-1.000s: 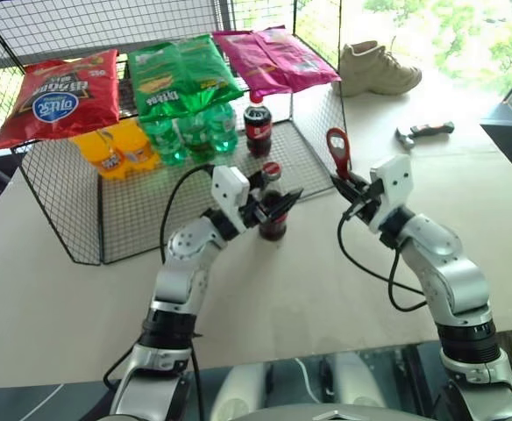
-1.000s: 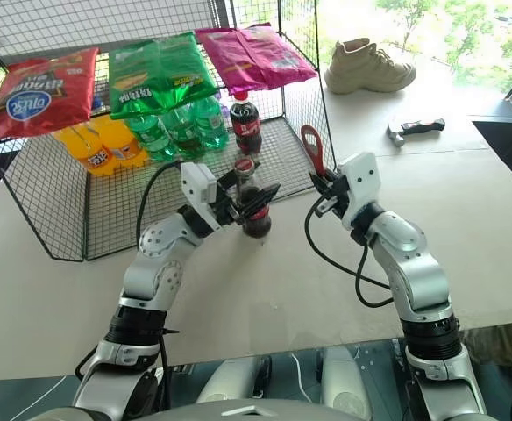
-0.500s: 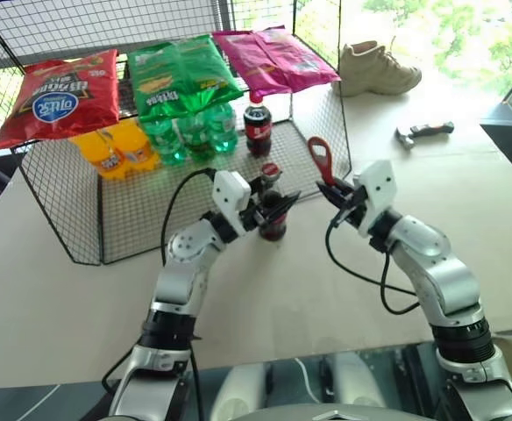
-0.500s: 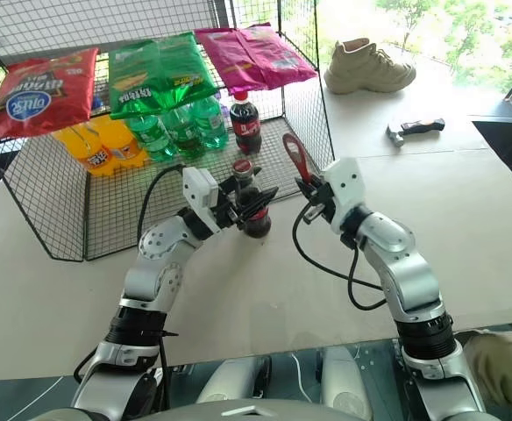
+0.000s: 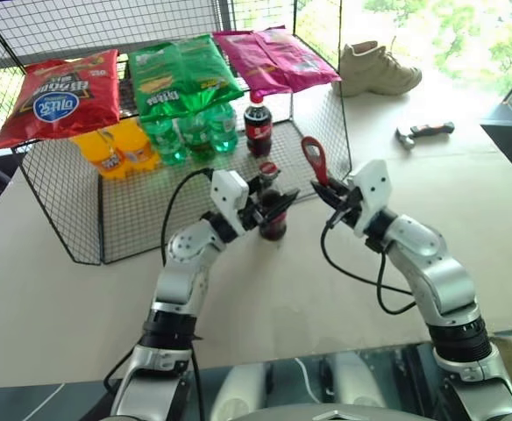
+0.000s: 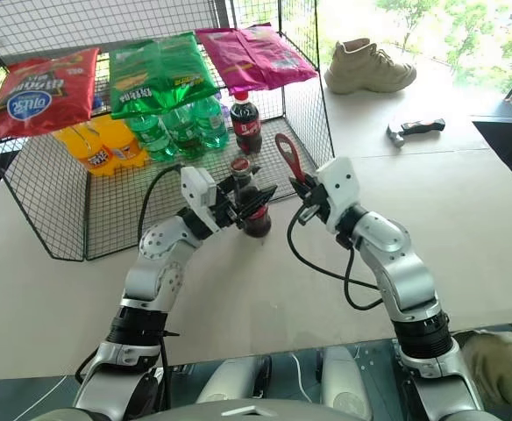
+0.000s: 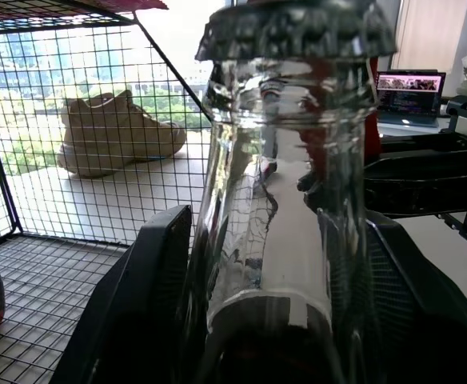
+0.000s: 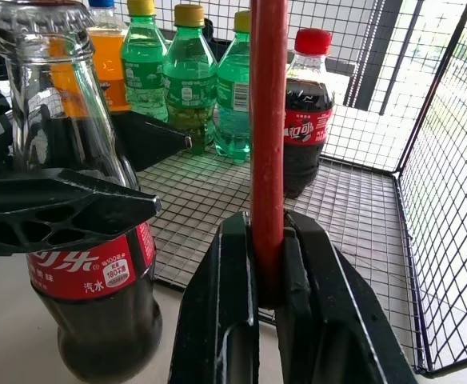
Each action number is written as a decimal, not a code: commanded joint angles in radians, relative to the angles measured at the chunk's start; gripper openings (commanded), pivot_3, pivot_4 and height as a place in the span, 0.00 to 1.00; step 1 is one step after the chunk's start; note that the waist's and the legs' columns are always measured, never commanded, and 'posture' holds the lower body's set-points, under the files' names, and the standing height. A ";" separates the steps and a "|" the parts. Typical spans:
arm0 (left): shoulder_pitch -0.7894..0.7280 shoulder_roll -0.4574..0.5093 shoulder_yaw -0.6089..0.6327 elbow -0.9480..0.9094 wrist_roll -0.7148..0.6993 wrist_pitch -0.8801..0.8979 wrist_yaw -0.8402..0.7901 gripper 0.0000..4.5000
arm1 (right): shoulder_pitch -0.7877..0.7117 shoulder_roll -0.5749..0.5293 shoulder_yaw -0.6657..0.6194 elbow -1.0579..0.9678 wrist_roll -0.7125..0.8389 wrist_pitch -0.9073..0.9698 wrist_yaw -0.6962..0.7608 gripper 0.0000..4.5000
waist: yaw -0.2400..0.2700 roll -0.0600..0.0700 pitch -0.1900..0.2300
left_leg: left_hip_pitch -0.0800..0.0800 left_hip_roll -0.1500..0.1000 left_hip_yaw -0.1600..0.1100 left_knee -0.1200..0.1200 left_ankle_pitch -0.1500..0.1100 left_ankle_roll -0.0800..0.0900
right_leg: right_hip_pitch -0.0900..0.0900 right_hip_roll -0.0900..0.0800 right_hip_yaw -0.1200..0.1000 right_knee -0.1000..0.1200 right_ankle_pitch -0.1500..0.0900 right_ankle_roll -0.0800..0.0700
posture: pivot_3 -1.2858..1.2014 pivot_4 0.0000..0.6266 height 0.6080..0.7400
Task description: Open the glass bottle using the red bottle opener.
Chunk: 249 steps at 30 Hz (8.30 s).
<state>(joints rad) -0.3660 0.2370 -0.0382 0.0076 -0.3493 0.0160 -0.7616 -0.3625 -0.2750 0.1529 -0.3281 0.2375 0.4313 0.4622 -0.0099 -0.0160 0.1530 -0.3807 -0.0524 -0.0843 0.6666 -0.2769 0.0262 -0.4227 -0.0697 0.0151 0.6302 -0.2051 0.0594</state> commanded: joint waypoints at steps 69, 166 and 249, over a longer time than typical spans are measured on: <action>0.061 0.006 -0.002 -0.074 -0.009 -0.063 0.005 0.34 | -0.079 -0.035 0.075 0.021 -0.133 -0.149 0.047 0.00 | -0.001 0.001 0.000 | 0.002 0.000 0.000 0.000 0.000 0.000 | 0.001 0.000 0.000 0.000 0.000 0.000 | 0.52 0.24 1.00; 0.065 -0.014 0.004 -0.081 -0.023 -0.047 0.009 0.49 | -0.376 -0.130 0.251 0.740 -0.914 -1.112 -0.369 0.00 | -0.005 0.004 -0.002 | 0.018 0.002 0.005 -0.013 0.000 0.000 | 0.012 0.003 0.007 -0.005 -0.001 -0.001 | 0.52 0.24 1.00; 0.071 -0.025 -0.019 -0.034 -0.009 -0.070 0.003 0.49 | -0.518 -0.159 0.133 0.782 -0.652 -1.180 -0.382 0.00 | -0.002 0.004 0.000 | 0.015 0.001 0.005 -0.014 0.000 0.000 | 0.011 0.001 0.006 -0.007 0.000 -0.001 | 0.52 0.24 1.00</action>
<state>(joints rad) -0.3095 0.2117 -0.0405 -0.0144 -0.3512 -0.0729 -0.7559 -0.8855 -0.4471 0.3338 0.5002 -0.5128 -0.7865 0.0376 -0.0114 -0.0124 0.1532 -0.3655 -0.0512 -0.0798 0.6525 -0.2768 0.0262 -0.4120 -0.0685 0.0211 0.6232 -0.2056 0.0587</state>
